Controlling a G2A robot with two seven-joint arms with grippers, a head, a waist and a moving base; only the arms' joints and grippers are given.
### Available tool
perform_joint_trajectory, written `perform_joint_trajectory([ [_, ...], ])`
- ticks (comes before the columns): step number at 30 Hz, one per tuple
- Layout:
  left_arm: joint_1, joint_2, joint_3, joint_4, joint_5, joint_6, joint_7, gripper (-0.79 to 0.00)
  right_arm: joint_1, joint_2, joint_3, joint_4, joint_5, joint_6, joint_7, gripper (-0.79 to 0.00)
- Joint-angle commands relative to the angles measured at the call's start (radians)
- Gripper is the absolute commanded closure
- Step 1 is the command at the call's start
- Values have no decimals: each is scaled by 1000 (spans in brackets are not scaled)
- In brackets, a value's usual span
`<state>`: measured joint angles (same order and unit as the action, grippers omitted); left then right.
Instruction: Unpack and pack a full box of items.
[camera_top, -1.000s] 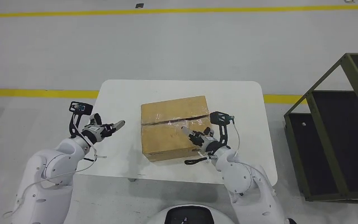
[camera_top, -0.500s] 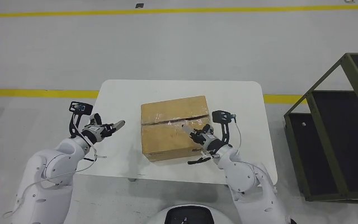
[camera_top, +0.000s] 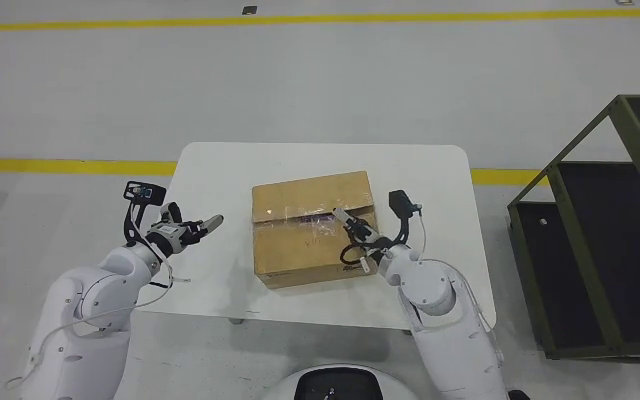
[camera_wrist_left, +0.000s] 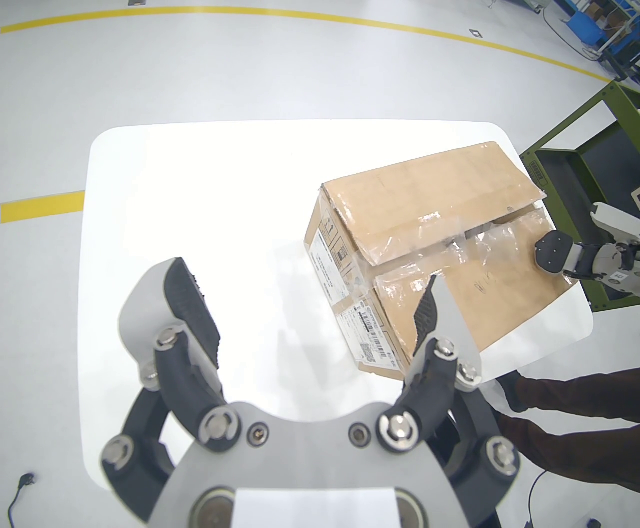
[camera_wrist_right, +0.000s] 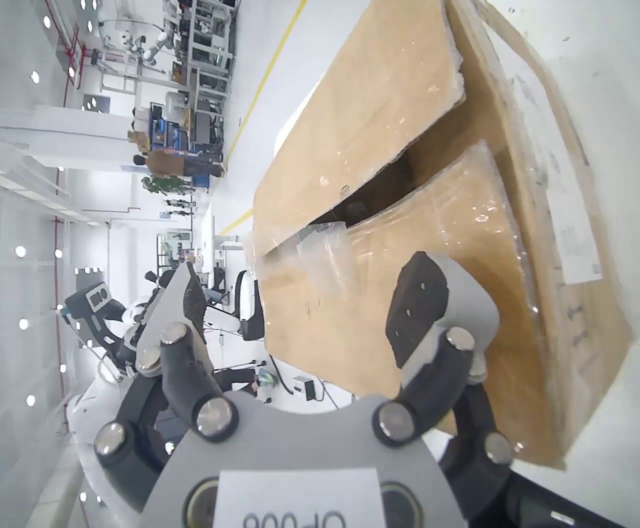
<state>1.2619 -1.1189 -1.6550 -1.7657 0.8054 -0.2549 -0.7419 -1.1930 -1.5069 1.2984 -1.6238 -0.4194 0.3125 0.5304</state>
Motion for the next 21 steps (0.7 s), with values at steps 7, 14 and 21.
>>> perform_joint_trajectory([
  [7, 0, 0, 0, 0, 0, 0, 0, -785, 47, 2, -45, 47, -14, 22, 41, -785],
  [14, 0, 0, 0, 0, 0, 0, 0, -785, 79, 1, -95, 84, -37, 31, 41, -742],
  [21, 0, 0, 0, 0, 0, 0, 0, -785, 97, 2, -109, 109, -35, 41, 35, -348],
])
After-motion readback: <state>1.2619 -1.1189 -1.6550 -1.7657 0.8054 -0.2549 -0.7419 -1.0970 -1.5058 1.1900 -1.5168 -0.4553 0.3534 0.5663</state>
